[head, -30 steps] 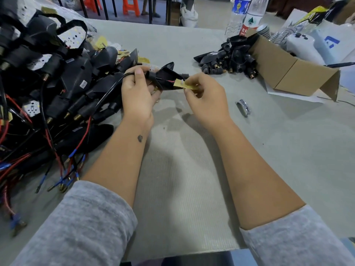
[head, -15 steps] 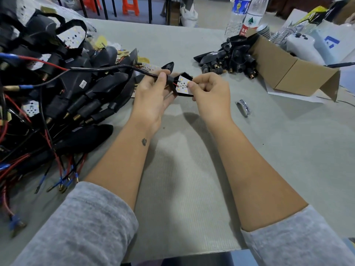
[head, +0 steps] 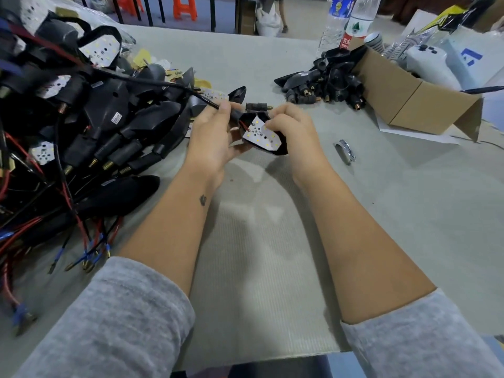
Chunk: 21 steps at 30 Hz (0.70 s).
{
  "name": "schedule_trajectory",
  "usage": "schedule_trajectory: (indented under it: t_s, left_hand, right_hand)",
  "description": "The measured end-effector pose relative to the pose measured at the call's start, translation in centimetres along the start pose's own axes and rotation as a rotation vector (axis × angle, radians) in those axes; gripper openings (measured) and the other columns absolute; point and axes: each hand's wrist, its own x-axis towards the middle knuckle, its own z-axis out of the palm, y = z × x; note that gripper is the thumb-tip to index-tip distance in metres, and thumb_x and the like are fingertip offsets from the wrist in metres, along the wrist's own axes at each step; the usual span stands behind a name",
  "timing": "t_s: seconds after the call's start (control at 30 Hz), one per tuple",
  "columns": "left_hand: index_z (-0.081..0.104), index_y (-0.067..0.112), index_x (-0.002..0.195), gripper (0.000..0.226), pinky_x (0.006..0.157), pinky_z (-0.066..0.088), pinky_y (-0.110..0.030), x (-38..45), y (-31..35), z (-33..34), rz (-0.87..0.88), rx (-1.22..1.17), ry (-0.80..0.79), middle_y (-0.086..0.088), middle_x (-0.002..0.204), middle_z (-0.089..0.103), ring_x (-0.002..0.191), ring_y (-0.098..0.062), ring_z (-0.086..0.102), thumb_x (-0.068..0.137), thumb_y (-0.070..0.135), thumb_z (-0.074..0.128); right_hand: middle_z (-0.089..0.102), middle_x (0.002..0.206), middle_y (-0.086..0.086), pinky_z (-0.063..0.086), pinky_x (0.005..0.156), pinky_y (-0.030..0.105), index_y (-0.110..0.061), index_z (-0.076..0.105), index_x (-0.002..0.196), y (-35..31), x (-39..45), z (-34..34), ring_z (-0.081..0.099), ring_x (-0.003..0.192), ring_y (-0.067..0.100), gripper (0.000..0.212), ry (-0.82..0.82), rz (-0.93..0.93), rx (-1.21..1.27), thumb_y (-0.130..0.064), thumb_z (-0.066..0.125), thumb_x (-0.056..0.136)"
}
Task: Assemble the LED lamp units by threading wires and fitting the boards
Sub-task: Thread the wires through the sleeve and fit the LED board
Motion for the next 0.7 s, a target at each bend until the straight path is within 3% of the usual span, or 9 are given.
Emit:
schedule_trajectory:
  t_s: [0.1,0.2,0.3,0.37,0.47,0.53,0.6,0.7]
  left_hand:
    - [0.062,0.021,0.078,0.033,0.057,0.049,-0.021,0.1,0.3,-0.4,0.0,0.097,-0.027,0.003,0.073,0.064,0.064,-0.009,0.06,0.104,0.023,0.04]
    - [0.066,0.019,0.076,0.035,0.07,0.046,-0.028,-0.2,0.5,-0.5,0.018,0.216,-0.132,-0.008,0.079,0.065,0.077,-0.019,0.059,0.102,0.02,0.042]
    - [0.069,0.014,0.078,0.033,0.083,0.043,-0.037,-0.9,0.2,0.0,0.014,0.417,-0.293,-0.013,0.086,0.065,0.087,-0.026,0.058,0.1,0.02,0.047]
    - [0.067,0.004,0.086,0.027,0.078,0.042,-0.032,-1.3,0.0,0.5,0.031,0.549,-0.354,-0.01,0.084,0.064,0.08,-0.018,0.059,0.1,0.019,0.049]
    - [0.064,0.005,0.086,0.023,0.073,0.039,-0.031,-1.6,0.0,0.9,0.018,0.581,-0.375,-0.008,0.08,0.064,0.076,-0.015,0.057,0.099,0.018,0.05]
    - [0.061,0.01,0.078,0.027,0.069,0.035,-0.031,-1.6,-0.2,1.1,0.023,0.637,-0.36,-0.006,0.073,0.058,0.07,-0.014,0.051,0.099,0.022,0.049]
    - [0.045,0.02,0.06,0.041,0.059,0.027,-0.03,-1.5,-0.6,1.2,0.075,0.786,-0.314,0.005,0.056,0.044,0.054,-0.009,0.038,0.099,0.032,0.046]
    - [0.028,0.022,0.054,0.05,0.043,0.016,-0.026,-1.3,-1.1,1.0,0.148,0.891,-0.277,0.008,0.047,0.026,0.044,-0.009,0.024,0.098,0.038,0.045]
  right_hand:
    - [0.051,0.058,-0.006,0.033,0.049,0.024,-0.017,0.052,0.068,0.2,0.3,0.1,0.044,0.052,0.013,0.019,-0.124,0.186,0.151,-0.035,0.051,0.075]
    - [0.051,0.058,-0.009,0.032,0.053,0.027,-0.019,0.059,0.075,0.6,0.7,-0.2,0.044,0.049,0.009,0.026,-0.091,0.161,0.083,-0.038,0.049,0.09]
    - [0.053,0.063,-0.004,0.037,0.064,0.031,-0.016,0.068,0.08,0.5,0.4,-0.3,0.047,0.061,0.015,0.028,-0.086,0.092,0.096,-0.036,0.054,0.094]
    - [0.056,0.063,-0.005,0.039,0.056,0.025,-0.017,0.07,0.076,0.3,0.1,-0.1,0.049,0.056,0.01,0.023,-0.071,0.023,0.095,-0.026,0.059,0.094]
    - [0.056,0.065,-0.003,0.038,0.049,0.024,-0.016,0.067,0.074,0.3,0.0,-0.1,0.047,0.052,0.007,0.023,-0.045,-0.048,-0.003,-0.012,0.058,0.094]
    - [0.051,0.065,0.002,0.038,0.051,0.026,-0.015,0.062,0.074,0.4,0.0,0.1,0.046,0.056,0.012,0.025,-0.022,-0.029,-0.022,-0.011,0.053,0.097]
    - [0.051,0.068,0.005,0.039,0.054,0.026,-0.014,0.056,0.073,0.5,0.2,0.2,0.047,0.061,0.015,0.027,0.015,0.003,-0.009,-0.013,0.049,0.099]
    - [0.052,0.069,-0.001,0.042,0.061,0.025,-0.016,0.054,0.075,0.7,0.5,0.0,0.049,0.065,0.012,0.027,0.056,0.0,-0.14,-0.018,0.046,0.101]
